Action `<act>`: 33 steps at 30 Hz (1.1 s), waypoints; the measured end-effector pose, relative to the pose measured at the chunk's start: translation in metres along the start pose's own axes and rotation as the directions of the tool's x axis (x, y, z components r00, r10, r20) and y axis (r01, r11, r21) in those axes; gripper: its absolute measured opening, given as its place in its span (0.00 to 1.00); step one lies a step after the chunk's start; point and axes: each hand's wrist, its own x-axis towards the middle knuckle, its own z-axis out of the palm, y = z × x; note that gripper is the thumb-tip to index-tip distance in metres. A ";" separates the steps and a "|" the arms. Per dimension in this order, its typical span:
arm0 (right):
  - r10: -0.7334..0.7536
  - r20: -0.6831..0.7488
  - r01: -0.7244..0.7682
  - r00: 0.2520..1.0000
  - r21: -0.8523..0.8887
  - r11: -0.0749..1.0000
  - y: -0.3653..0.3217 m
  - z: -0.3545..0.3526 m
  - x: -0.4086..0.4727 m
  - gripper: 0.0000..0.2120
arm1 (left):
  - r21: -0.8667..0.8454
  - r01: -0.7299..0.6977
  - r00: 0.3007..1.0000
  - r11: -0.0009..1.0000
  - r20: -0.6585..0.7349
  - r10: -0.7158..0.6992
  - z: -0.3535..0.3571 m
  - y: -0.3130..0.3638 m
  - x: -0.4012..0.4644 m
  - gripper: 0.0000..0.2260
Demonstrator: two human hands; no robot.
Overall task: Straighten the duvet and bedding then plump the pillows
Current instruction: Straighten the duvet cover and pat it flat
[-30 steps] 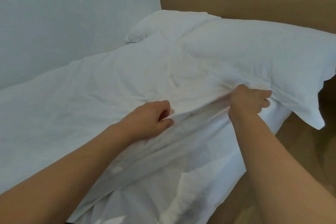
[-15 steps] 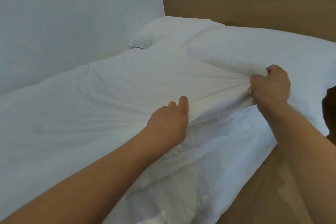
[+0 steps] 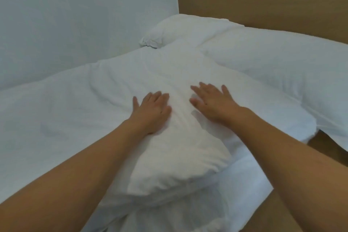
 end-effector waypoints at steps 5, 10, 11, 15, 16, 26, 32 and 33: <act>0.274 0.052 -0.259 0.960 -0.195 0.946 0.034 0.042 0.023 0.29 | 0.202 0.486 0.863 0.850 0.045 -0.504 0.025 -0.164 -0.021 0.27; 0.046 0.005 -0.046 0.999 -0.006 0.999 -0.051 0.044 0.069 0.29 | -0.007 0.441 0.897 0.898 -0.018 -0.441 0.020 -0.150 0.014 0.26; -0.072 0.007 0.072 0.997 0.001 0.997 -0.076 0.050 0.076 0.30 | -0.005 0.337 0.940 0.942 -0.051 -0.337 0.025 -0.136 0.024 0.25; -0.064 0.077 0.075 0.995 -0.138 0.988 -0.082 0.087 0.104 0.32 | 0.106 0.411 0.911 0.905 -0.022 -0.411 0.036 -0.191 0.029 0.26; 0.022 0.081 -0.008 0.996 -0.170 0.985 -0.067 0.088 0.107 0.31 | 0.122 0.504 0.861 0.855 -0.001 -0.508 0.032 -0.222 0.018 0.27; -0.115 0.186 0.117 0.976 0.003 0.993 -0.163 0.039 0.105 0.30 | 0.108 0.320 0.936 0.941 0.116 -0.332 0.004 -0.224 -0.002 0.25; 0.303 0.247 -0.237 0.920 -0.263 0.935 -0.094 0.071 0.067 0.31 | 0.204 0.567 0.785 0.798 0.158 -0.599 0.004 -0.325 -0.091 0.27; 0.360 0.230 -0.294 0.904 -0.276 0.915 -0.099 0.063 0.060 0.32 | 0.220 0.633 0.729 0.742 0.154 -0.667 -0.003 -0.338 -0.114 0.28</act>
